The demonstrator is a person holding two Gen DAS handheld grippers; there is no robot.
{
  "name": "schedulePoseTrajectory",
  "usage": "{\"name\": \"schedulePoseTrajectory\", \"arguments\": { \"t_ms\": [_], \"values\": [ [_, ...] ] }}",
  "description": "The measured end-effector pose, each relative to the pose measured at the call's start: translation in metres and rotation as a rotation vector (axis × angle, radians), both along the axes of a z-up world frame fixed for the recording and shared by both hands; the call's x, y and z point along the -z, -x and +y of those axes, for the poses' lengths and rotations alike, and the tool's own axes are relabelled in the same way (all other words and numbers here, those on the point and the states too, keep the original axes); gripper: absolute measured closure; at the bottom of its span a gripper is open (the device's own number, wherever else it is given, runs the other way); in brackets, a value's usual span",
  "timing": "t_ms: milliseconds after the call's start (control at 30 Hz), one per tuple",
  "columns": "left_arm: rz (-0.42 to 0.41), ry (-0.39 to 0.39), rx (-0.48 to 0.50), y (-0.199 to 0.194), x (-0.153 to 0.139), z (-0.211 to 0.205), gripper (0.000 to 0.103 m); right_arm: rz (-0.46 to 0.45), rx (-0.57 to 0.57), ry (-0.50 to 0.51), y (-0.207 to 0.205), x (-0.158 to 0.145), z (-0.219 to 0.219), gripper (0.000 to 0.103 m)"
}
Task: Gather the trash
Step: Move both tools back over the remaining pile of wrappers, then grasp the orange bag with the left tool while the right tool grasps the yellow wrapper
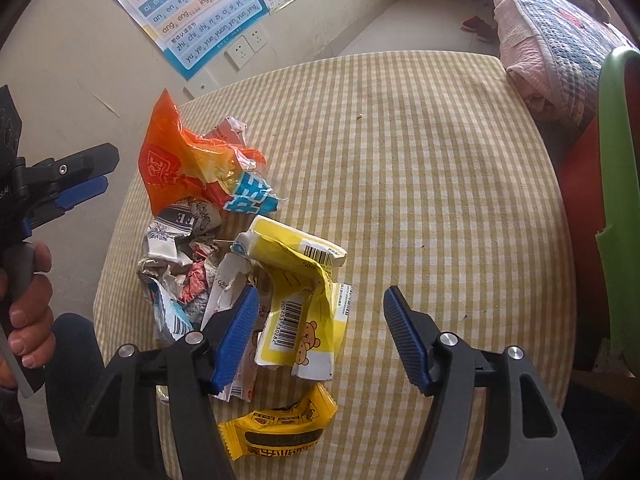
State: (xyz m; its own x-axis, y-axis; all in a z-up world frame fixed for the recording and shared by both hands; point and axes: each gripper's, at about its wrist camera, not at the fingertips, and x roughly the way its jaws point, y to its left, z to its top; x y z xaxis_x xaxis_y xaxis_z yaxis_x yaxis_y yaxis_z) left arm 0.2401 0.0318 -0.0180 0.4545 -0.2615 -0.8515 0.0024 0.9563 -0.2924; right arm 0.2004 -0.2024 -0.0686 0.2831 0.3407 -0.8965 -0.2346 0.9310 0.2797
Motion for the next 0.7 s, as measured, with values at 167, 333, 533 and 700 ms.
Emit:
{"name": "schedulePoseTrajectory", "arguments": {
  "t_ms": [167, 333, 533, 700],
  "values": [
    [0.028, 0.0, 0.028, -0.017, 0.015, -0.005, 0.024, 0.018, -0.01, 0.001, -0.005, 0.006, 0.002, 0.051],
    [0.051, 0.018, 0.055, -0.027, 0.025, -0.008, 0.049, 0.046, -0.02, -0.007, -0.005, 0.015, 0.005, 0.06],
    [0.03, 0.053, 0.078, -0.026, 0.02, -0.011, 0.076, 0.051, -0.031, -0.015, -0.002, 0.014, 0.007, 0.089],
    [0.004, 0.046, 0.085, -0.02, 0.008, -0.013, 0.084, 0.023, -0.018, -0.015, -0.001, 0.004, 0.003, 0.09]
  ]
}}
